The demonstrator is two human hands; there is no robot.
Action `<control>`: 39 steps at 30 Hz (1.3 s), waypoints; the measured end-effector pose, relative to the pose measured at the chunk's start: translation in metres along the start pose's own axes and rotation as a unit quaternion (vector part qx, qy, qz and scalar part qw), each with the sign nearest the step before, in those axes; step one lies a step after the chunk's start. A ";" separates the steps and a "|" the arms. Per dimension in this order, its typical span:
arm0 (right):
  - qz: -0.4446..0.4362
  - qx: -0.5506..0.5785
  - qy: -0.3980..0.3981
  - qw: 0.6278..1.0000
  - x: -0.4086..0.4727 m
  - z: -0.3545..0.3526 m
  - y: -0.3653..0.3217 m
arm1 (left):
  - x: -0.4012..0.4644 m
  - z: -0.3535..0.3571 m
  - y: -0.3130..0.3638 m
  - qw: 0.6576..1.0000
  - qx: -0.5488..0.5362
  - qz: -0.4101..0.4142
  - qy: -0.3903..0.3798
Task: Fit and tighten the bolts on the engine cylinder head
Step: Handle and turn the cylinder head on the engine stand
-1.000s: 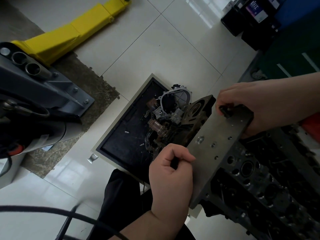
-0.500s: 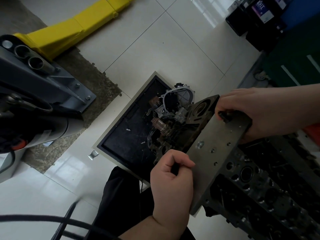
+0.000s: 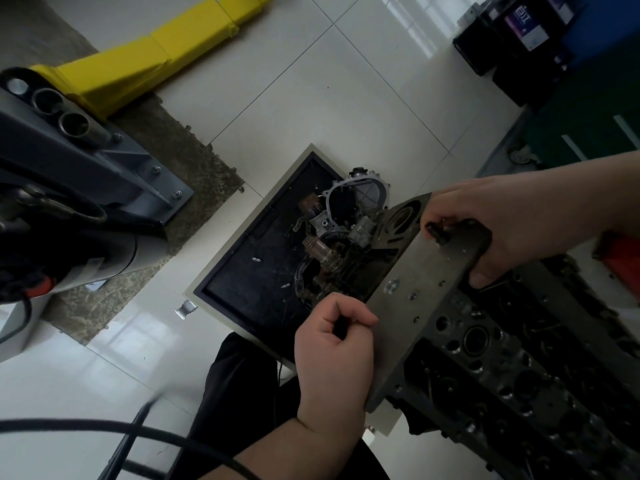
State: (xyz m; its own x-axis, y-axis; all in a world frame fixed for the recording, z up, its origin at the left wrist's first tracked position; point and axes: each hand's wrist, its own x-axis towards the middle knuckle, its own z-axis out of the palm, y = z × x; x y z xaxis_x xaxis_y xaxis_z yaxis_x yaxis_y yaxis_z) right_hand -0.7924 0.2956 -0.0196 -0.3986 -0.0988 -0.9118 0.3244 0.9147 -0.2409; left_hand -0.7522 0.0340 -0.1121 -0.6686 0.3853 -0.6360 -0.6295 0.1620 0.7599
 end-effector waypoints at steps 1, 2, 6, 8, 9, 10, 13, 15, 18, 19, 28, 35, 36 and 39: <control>-0.001 0.002 -0.005 1.000 0.001 -0.001 0.001 | 0.001 0.000 -0.001 1.000 0.001 0.000 0.002; -0.001 0.007 -0.007 1.000 0.003 -0.002 0.002 | 0.002 -0.001 -0.002 1.000 0.004 -0.001 0.002; -0.002 0.015 -0.017 1.000 0.004 -0.003 0.004 | 0.006 -0.002 -0.006 0.999 0.034 -0.010 -0.011; 0.000 0.023 -0.011 1.000 0.001 -0.004 0.001 | 0.008 -0.004 -0.006 0.998 0.056 -0.012 -0.028; -0.001 0.025 0.001 1.000 -0.002 -0.003 -0.002 | 0.009 -0.005 -0.005 0.997 0.070 -0.016 -0.042; -0.003 0.020 0.015 1.000 -0.005 -0.002 -0.003 | 0.012 -0.007 -0.004 0.994 0.093 -0.017 -0.059; 0.011 -0.036 0.094 0.995 -0.029 0.015 -0.002 | 0.020 -0.010 0.004 0.977 0.183 -0.010 -0.111; 0.011 -0.055 0.222 0.973 -0.054 0.039 -0.003 | 0.023 -0.009 0.013 0.960 0.236 -0.016 -0.148; -0.001 -0.055 0.448 0.892 -0.074 0.088 -0.012 | 0.026 -0.009 0.026 0.942 0.281 -0.039 -0.178; 0.022 -0.050 0.481 0.875 -0.075 0.101 -0.017 | 0.025 -0.008 0.030 0.943 0.273 -0.046 -0.187; 0.137 -0.030 0.455 0.879 -0.054 0.118 -0.051 | 0.017 -0.006 0.043 0.882 0.352 0.004 -0.314; 0.173 0.023 0.422 0.890 -0.053 0.105 -0.065 | 0.016 -0.005 0.045 0.877 0.349 0.041 -0.328; 0.183 0.033 0.408 0.894 -0.052 0.103 -0.066 | 0.017 -0.005 0.045 0.877 0.343 0.044 -0.333; 0.221 0.037 0.369 0.902 -0.053 0.096 -0.070 | 0.023 -0.007 0.042 0.879 0.345 0.034 -0.328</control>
State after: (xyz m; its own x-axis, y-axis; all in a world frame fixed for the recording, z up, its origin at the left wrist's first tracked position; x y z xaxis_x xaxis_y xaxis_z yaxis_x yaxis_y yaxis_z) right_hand -0.7120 0.1988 0.0133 -0.6699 0.5823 -0.4606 0.6374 0.7692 0.0455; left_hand -0.7965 0.0432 -0.0958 -0.1817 0.8192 -0.5439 -0.0557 0.5437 0.8374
